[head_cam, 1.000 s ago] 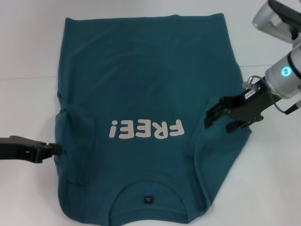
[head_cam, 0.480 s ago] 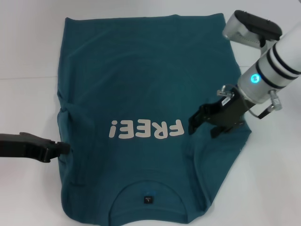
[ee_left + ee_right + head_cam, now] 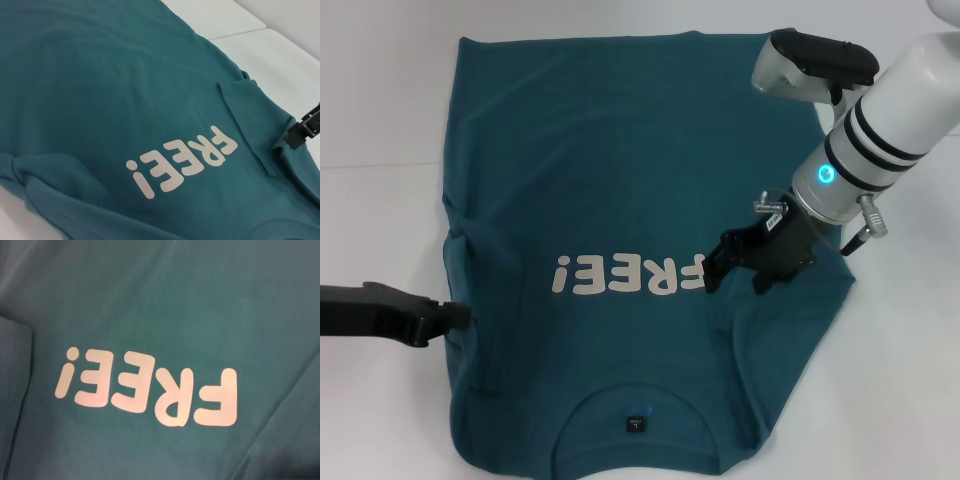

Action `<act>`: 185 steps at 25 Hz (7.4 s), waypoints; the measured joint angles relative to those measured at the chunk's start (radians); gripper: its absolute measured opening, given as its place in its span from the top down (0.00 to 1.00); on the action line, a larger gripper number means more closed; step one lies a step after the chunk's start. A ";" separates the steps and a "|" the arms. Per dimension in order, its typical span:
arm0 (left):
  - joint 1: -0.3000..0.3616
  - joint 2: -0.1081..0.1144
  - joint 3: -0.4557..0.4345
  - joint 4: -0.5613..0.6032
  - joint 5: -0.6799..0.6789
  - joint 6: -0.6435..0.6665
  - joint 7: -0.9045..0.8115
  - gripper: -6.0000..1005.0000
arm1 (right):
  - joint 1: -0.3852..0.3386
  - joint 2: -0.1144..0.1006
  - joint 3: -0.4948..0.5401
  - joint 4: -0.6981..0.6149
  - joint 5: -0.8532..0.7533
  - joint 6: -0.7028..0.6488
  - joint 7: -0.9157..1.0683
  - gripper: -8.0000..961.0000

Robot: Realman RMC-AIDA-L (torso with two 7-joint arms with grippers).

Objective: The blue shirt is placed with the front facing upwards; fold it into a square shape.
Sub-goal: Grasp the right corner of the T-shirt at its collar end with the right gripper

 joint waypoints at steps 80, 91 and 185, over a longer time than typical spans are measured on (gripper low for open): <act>-0.021 -0.001 -0.001 0.052 -0.012 -0.012 0.040 0.99 | -0.034 -0.018 0.012 0.088 -0.021 0.093 0.000 0.27; -0.037 -0.002 -0.002 0.064 -0.012 -0.014 0.046 0.99 | -0.033 -0.030 0.016 0.111 -0.021 0.095 0.000 0.33; -0.034 0.003 0.010 0.014 -0.070 -0.022 0.002 0.99 | -0.352 -0.060 -0.021 -0.397 0.440 -0.237 -0.112 0.11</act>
